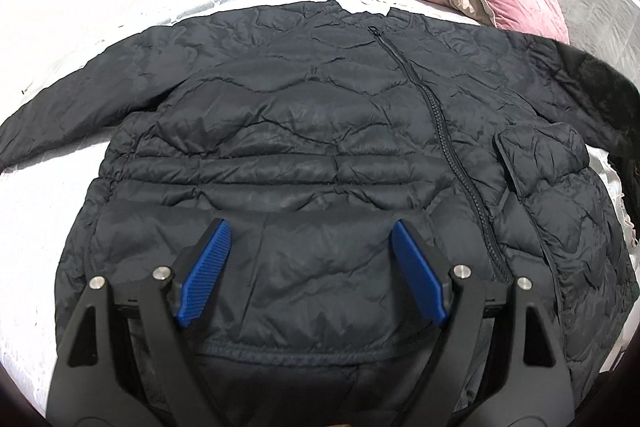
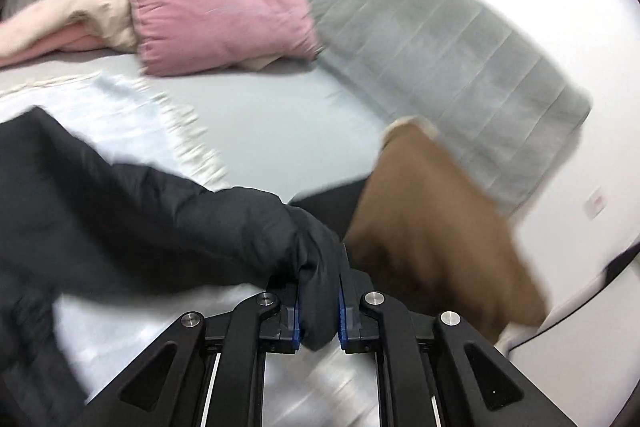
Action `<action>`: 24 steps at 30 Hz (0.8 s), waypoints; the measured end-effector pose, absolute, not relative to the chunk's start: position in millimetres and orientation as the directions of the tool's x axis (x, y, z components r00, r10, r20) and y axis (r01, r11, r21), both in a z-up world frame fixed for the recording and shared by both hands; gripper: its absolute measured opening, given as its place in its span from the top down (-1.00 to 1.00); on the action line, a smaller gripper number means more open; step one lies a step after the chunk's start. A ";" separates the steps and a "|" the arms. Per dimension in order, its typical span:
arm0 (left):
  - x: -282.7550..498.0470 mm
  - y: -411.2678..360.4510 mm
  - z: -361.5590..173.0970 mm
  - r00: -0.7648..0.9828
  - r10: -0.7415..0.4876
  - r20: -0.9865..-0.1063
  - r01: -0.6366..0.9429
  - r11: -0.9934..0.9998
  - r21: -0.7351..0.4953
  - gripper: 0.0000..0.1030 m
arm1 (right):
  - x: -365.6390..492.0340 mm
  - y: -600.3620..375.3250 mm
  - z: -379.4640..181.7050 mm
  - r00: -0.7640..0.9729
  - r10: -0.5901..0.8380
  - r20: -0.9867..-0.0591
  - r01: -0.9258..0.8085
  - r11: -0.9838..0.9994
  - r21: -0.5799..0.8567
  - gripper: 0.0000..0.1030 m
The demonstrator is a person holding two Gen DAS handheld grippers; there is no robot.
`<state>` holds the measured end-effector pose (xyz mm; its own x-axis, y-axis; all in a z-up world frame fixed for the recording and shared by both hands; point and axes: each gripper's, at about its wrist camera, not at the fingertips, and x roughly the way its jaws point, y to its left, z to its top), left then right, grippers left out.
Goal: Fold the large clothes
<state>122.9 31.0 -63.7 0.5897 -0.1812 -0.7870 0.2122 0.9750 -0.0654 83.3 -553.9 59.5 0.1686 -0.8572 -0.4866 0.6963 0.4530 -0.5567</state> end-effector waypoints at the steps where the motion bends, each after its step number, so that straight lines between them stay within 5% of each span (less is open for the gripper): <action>1: 124.3 28.8 -63.1 0.588 -0.185 -0.788 0.218 0.974 -0.065 -0.61 | 88.2 -563.4 62.5 0.151 -0.875 -0.461 0.683 0.429 -0.591 0.70; 4: 126.3 23.1 -59.5 0.589 -0.191 -0.785 0.238 0.970 -0.057 -0.61 | 98.5 -599.7 82.9 0.034 -0.937 -0.347 0.680 0.277 -0.679 0.64; 7: 127.8 19.4 -55.0 0.593 -0.199 -0.780 0.252 0.966 -0.055 -0.61 | 91.4 -620.6 103.6 0.019 -0.928 -0.373 0.744 0.262 -0.615 0.51; 12: 133.2 17.3 -53.0 0.594 -0.205 -0.778 0.254 0.965 -0.060 -0.61 | 80.8 -610.2 98.4 0.178 -0.823 -0.539 0.800 0.440 -0.408 0.04; 20: 137.4 24.6 -52.2 0.588 -0.179 -0.788 0.242 0.969 -0.040 -0.61 | 115.2 -556.7 -9.8 0.320 -0.409 -0.855 0.625 0.769 -0.134 -0.01; 24: 152.5 54.2 -46.0 0.581 -0.103 -0.807 0.169 0.986 -0.004 -0.61 | 118.3 -515.7 -42.7 0.362 -0.138 -0.922 0.523 0.849 0.078 -0.01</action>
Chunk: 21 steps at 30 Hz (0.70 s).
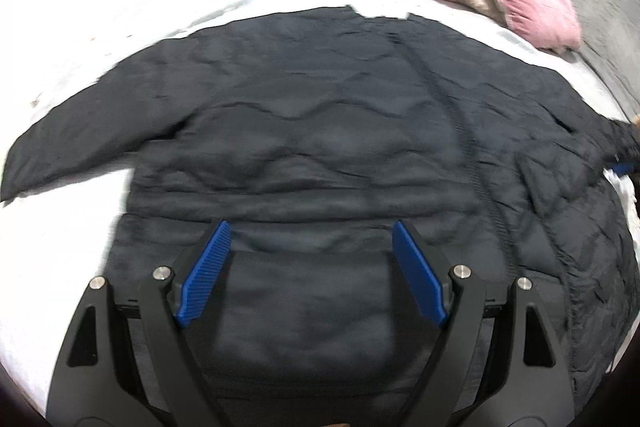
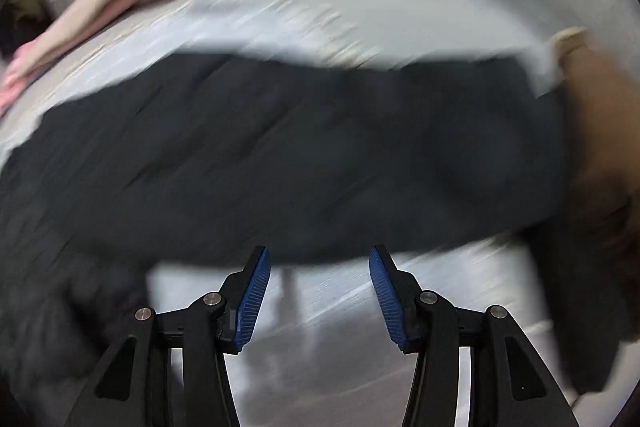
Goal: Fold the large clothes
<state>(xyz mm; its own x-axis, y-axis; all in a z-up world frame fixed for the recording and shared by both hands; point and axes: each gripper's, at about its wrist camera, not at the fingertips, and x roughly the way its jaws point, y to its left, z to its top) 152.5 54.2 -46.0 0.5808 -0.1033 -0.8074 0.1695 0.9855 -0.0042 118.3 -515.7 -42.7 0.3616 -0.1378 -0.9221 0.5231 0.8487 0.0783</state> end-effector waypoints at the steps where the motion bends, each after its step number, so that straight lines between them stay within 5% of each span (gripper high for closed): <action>1: 158.6 66.9 -44.5 0.575 -0.084 -0.814 0.139 0.990 -0.004 -0.61 | 116.2 -504.0 -47.3 0.390 -0.041 -0.920 0.493 0.853 0.171 -0.01; 4: 177.6 104.3 -46.5 0.547 -0.033 -0.836 0.048 0.999 -0.008 -0.61 | 112.6 -481.3 -59.8 0.416 0.151 -0.897 0.443 0.827 0.345 -0.04; 7: 206.9 153.7 -68.5 0.423 0.063 -0.904 -0.106 0.994 0.020 -0.61 | 109.5 -467.8 -62.7 0.446 0.153 -0.882 0.435 0.824 0.364 -0.05; 11: 222.0 191.6 -89.3 0.379 -0.135 -0.916 -0.185 0.958 -0.218 -0.60 | 106.3 -444.0 -64.5 0.462 0.132 -0.877 0.406 0.848 0.341 -0.04; 14: 225.4 182.5 -85.9 0.400 -0.303 -0.865 -0.081 0.928 -0.363 -0.11 | 105.0 -430.8 -66.3 0.459 0.158 -0.874 0.377 0.857 0.353 0.34; 17: 232.4 169.8 -91.8 0.396 -0.320 -0.860 -0.043 0.930 -0.366 0.67 | 107.2 -428.6 -74.1 0.464 0.171 -0.869 0.376 0.850 0.368 0.65; 21: 245.6 180.6 -75.5 0.509 -0.252 -0.823 -0.101 0.932 -0.349 0.75 | 102.8 -421.3 -74.3 0.495 0.170 -0.852 0.390 0.833 0.393 0.76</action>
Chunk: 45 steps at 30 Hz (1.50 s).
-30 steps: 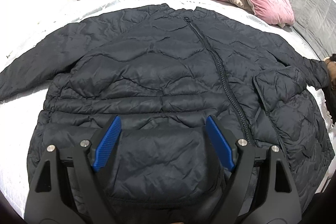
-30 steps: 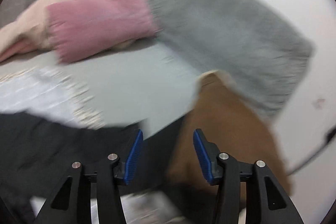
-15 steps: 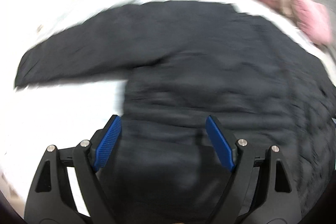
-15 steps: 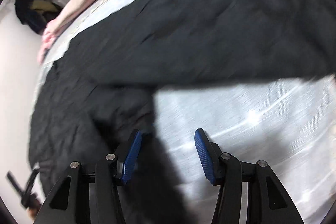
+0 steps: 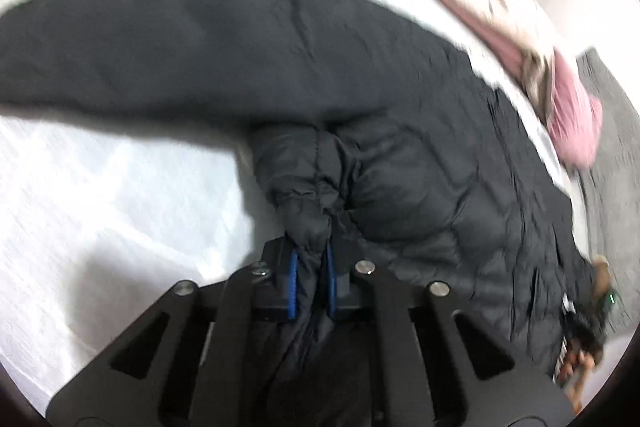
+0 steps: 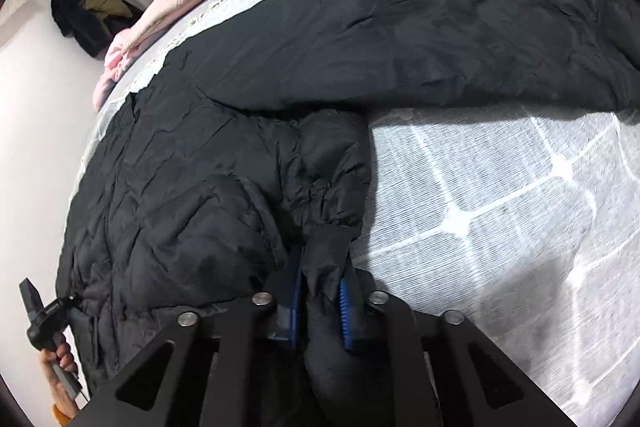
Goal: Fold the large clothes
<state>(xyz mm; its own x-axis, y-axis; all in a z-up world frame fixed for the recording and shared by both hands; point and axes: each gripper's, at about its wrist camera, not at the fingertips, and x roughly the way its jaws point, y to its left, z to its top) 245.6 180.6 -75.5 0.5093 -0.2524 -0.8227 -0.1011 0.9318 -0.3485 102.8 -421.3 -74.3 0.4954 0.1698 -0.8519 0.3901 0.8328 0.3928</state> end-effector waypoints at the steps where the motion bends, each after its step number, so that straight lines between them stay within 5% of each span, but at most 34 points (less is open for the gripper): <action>1: 247.8 186.1 -66.4 0.565 -0.199 -0.801 -0.116 0.942 -0.316 0.75 | 98.5 -417.7 -73.5 0.505 0.184 -0.844 0.381 0.830 0.408 0.76; 6: 252.2 193.5 -58.2 0.550 0.020 -0.835 -0.233 0.964 -0.130 0.24 | 82.6 -402.4 -69.0 0.502 0.172 -0.847 0.376 0.839 0.393 0.60; 12: 215.3 168.5 -29.2 0.622 0.069 -0.780 -0.160 0.986 -0.041 -0.49 | 46.1 -404.3 -29.0 0.608 0.092 -0.788 0.381 0.837 0.392 0.22; 18: 185.7 99.2 -18.1 0.635 -0.175 -0.752 0.144 0.984 -0.107 -0.58 | 48.5 -379.4 -10.8 0.674 0.254 -0.693 0.210 0.834 0.510 -0.01; 24: 204.6 8.9 -46.8 0.460 -0.491 -0.740 0.383 0.861 -0.333 -0.58 | 79.9 -374.2 -32.6 0.649 0.233 -0.724 0.267 0.822 0.503 -0.01; 30: 234.2 -33.1 -84.5 0.254 -0.672 -0.696 0.356 0.733 -0.579 -0.27 | 88.1 -400.9 -50.8 0.657 0.300 -0.692 0.251 0.778 0.576 -0.01; 34: 220.0 -48.3 -91.3 0.277 -0.651 -0.707 0.389 0.749 -0.536 -0.12 | 97.9 -402.9 -62.4 0.660 0.355 -0.662 0.207 0.761 0.615 0.00; 39: 212.5 -56.4 -85.5 0.203 -0.774 -0.600 0.447 0.618 -0.646 0.74 | 104.2 -392.9 -65.0 0.645 0.463 -0.608 0.108 0.733 0.672 0.50; 45: 178.3 -72.7 -66.5 0.103 -0.793 -0.601 0.618 0.524 -0.585 0.76 | 76.4 -385.6 -34.1 0.626 0.579 -0.523 -0.069 0.709 0.702 0.65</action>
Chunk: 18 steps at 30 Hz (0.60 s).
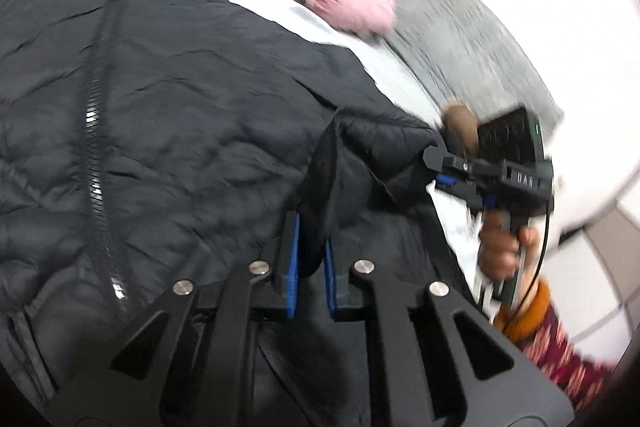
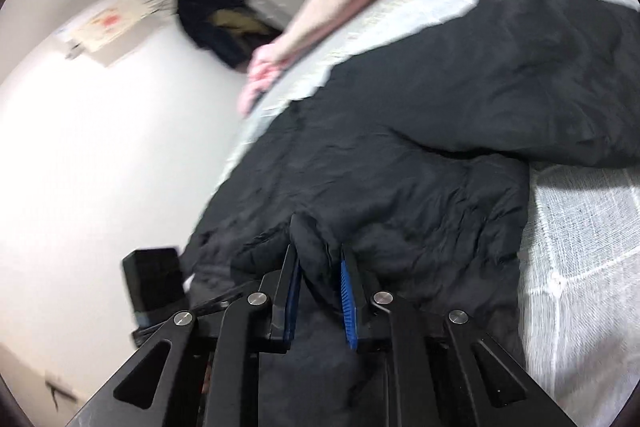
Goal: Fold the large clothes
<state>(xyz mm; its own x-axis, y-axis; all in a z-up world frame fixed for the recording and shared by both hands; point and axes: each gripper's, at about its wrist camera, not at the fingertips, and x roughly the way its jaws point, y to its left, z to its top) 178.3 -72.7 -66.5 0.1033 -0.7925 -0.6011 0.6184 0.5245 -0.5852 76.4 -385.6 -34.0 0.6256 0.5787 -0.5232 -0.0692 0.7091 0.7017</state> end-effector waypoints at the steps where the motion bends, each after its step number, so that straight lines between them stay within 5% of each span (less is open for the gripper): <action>1: 171.5 -72.7 -64.4 0.073 -0.775 -0.628 0.647 0.516 -0.561 0.76 | 70.1 -382.8 -33.1 0.594 0.578 -0.560 -0.070 0.730 0.680 0.65; 6: 143.7 -65.6 -66.2 0.042 -0.596 -0.802 0.768 0.533 -0.356 0.67 | 33.2 -384.3 -51.2 0.425 0.487 -0.763 0.015 0.839 0.544 0.59; 9: 143.1 -43.0 -61.0 0.088 -0.545 -0.834 0.746 0.590 -0.307 0.29 | 15.8 -393.9 -48.9 0.424 0.408 -0.809 0.042 0.883 0.468 0.53; 12: 146.0 -29.2 -42.4 0.160 -0.575 -0.803 0.717 0.626 -0.306 0.16 | 4.9 -400.5 -32.4 0.492 0.375 -0.786 0.042 0.891 0.452 0.31; 18: 155.9 -61.7 -25.6 0.216 -0.702 -0.678 0.673 0.610 -0.418 0.03 | 9.7 -371.9 -0.5 0.671 0.307 -0.675 0.002 0.910 0.415 0.23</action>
<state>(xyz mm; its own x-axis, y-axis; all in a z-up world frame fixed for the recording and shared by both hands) 155.9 -61.7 -25.6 0.2158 -0.7022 -0.6785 0.6730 0.6104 -0.4177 9.7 -371.9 -0.5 0.6709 0.3066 -0.6752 0.0015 0.9099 0.4147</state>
